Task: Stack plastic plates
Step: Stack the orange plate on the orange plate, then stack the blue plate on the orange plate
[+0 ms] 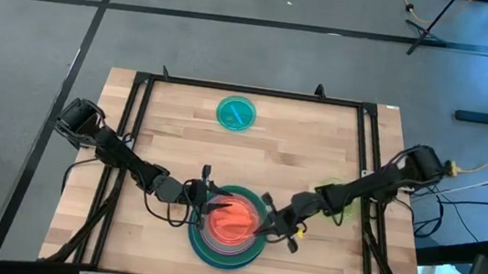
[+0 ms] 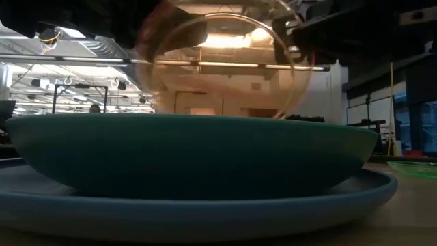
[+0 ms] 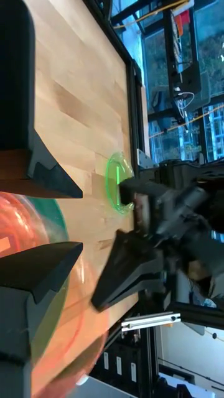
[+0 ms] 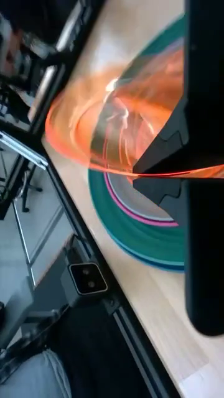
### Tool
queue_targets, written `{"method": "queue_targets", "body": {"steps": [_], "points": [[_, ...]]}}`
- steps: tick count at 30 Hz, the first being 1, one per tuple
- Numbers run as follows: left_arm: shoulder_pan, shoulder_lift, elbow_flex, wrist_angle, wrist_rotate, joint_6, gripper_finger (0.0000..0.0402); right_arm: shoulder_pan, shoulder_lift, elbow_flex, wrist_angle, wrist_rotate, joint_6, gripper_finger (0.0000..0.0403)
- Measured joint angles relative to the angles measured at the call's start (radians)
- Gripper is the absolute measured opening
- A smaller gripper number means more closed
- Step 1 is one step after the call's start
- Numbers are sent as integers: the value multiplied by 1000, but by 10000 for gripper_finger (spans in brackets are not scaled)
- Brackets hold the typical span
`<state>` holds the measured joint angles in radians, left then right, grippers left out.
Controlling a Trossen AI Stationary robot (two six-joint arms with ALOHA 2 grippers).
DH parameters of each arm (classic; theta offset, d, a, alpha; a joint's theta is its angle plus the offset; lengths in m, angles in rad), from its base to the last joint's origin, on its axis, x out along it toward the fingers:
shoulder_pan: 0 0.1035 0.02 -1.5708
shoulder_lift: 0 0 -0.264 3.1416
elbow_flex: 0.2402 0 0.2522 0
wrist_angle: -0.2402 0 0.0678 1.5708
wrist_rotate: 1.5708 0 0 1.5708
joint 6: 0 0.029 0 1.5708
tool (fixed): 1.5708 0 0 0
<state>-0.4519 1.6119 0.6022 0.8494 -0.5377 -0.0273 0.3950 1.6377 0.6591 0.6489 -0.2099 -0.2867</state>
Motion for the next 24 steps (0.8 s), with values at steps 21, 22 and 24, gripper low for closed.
{"method": "queue_targets", "body": {"steps": [21,22,24], "points": [[0,0,0,-4,0,0,116,-3,118,69,-30,64,151,93],[0,0,0,-4,0,-1,116,-3,116,69,-35,70,151,107],[0,0,0,-5,0,-16,116,-3,95,69,-83,70,150,135]]}}
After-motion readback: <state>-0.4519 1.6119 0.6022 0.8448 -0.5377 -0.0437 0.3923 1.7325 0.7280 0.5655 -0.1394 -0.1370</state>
